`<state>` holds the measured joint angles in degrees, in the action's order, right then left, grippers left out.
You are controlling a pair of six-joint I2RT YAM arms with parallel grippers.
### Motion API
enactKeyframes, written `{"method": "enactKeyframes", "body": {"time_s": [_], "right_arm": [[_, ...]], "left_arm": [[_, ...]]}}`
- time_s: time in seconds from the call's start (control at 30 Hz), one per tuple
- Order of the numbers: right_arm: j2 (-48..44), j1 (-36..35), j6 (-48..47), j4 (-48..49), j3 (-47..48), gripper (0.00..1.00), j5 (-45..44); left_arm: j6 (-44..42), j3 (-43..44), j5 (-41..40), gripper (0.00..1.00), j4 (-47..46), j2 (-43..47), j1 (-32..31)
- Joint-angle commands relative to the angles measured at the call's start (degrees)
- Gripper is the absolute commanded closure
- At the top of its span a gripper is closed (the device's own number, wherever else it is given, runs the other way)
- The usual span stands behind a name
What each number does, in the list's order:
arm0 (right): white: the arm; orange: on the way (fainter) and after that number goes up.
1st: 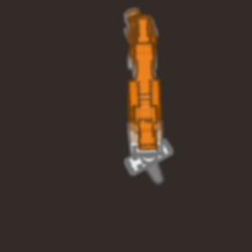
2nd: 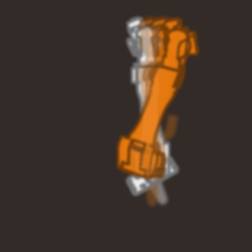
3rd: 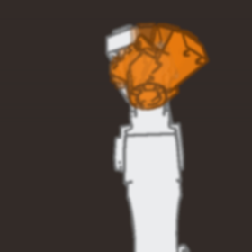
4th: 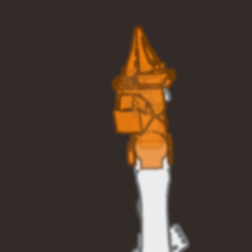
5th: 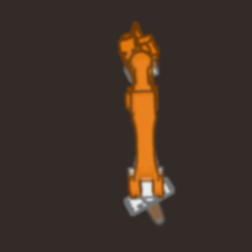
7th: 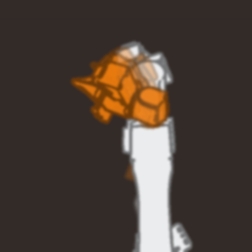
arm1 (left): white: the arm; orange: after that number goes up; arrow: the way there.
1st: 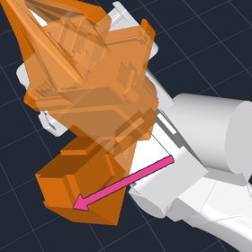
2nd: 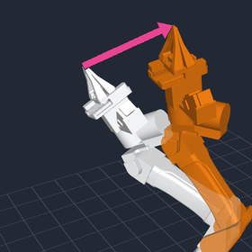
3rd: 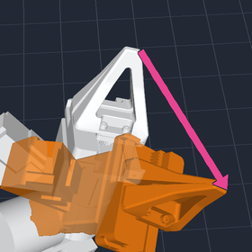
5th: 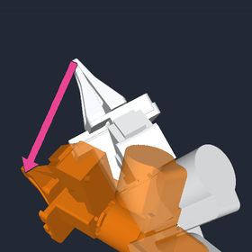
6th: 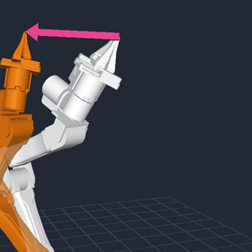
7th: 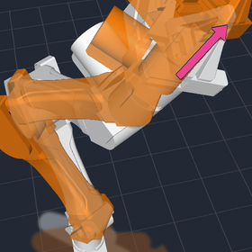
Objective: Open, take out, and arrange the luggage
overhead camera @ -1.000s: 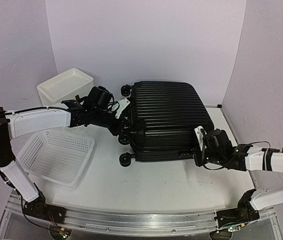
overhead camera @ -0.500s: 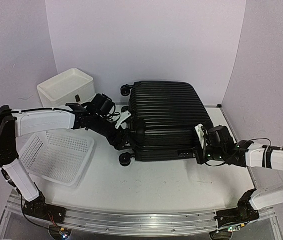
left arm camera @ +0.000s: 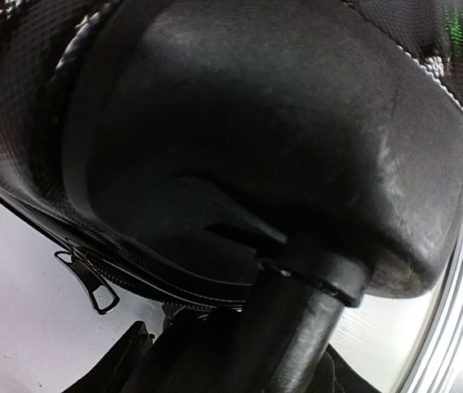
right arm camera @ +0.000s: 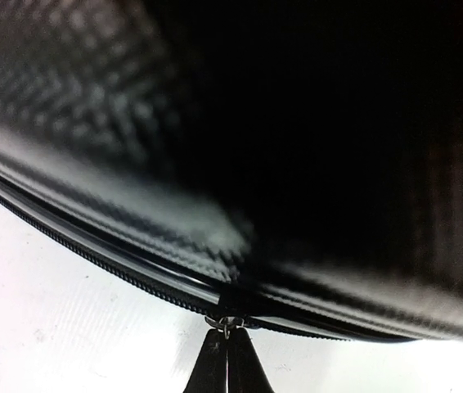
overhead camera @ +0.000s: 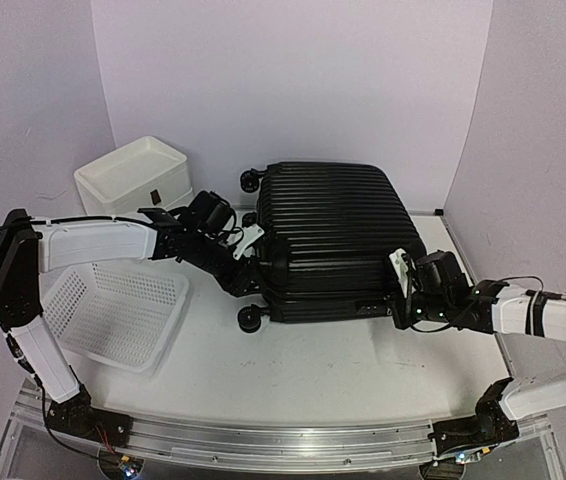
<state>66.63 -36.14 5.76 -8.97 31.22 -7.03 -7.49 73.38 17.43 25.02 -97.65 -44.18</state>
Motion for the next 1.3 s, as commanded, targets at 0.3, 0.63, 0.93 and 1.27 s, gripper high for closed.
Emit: {"method": "enactKeyframes", "body": {"time_s": [0.3,0.63,0.93,1.27], "right_arm": [[-6.6,1.9,0.1,-7.4,-0.9,1.0,-6.5],[-8.1,10.3,-3.0,-7.4,-1.8,1.0,-7.1],[3.3,25.7,-11.2,-3.1,5.3,1.0,10.2],[17.0,39.2,-18.3,7.9,12.4,1.0,32.5]], "left_arm": [[8.5,-1.6,-8.2,0.73,1.5,4.4,5.0],[8.1,-4.3,-9.8,0.9,1.7,7.1,5.2],[7.6,-5.1,-7.7,0.92,1.8,7.6,5.2],[5.8,-5.9,-5.9,0.93,1.8,7.9,5.2]]}}
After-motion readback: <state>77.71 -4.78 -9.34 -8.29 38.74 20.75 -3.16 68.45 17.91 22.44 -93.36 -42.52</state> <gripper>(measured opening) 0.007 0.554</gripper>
